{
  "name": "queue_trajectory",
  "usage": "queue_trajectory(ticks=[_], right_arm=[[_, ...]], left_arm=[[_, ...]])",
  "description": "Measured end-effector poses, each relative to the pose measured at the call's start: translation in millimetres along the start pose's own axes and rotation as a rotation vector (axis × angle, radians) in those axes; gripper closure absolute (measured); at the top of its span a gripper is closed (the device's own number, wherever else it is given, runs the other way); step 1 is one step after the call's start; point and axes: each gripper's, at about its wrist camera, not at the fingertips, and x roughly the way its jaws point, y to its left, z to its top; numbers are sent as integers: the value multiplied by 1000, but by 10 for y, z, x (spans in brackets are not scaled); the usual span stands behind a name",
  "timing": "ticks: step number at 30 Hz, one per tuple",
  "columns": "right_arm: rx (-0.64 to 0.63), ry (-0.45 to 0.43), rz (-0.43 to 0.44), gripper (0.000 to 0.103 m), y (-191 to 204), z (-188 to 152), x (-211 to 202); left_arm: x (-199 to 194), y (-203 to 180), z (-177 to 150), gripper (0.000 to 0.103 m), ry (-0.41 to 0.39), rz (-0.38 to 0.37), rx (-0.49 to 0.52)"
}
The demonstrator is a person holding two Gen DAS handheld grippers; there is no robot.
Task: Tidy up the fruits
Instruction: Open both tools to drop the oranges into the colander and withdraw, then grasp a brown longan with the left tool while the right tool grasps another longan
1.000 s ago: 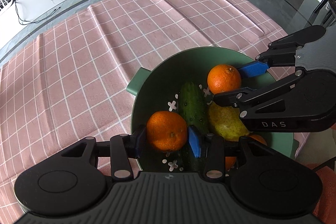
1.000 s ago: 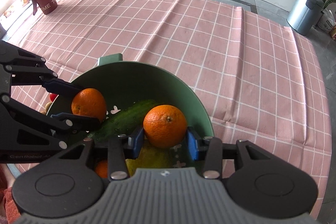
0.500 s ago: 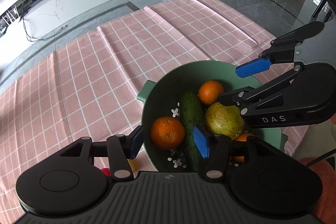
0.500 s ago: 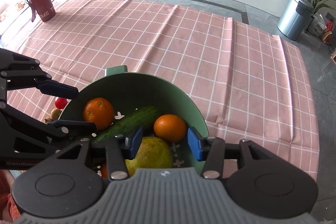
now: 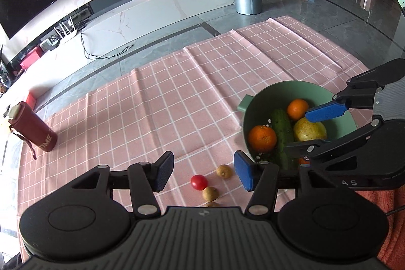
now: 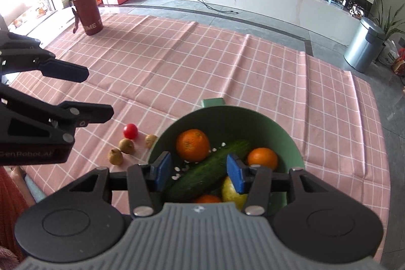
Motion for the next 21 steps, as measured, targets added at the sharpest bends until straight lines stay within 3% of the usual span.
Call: queue_trajectory(ticks=[8,15,21], right_arm=[[-113,-25,40,57,591,73,73],[-218,-14,63,66,859,113,268],[-308,5,53,66,892,157,460]], left_arm=[[-52,332,-225,38,1,-10,-51],[71,597,-436,38,10,-145,-94],[317,681,-609,42,42,-264,-110]])
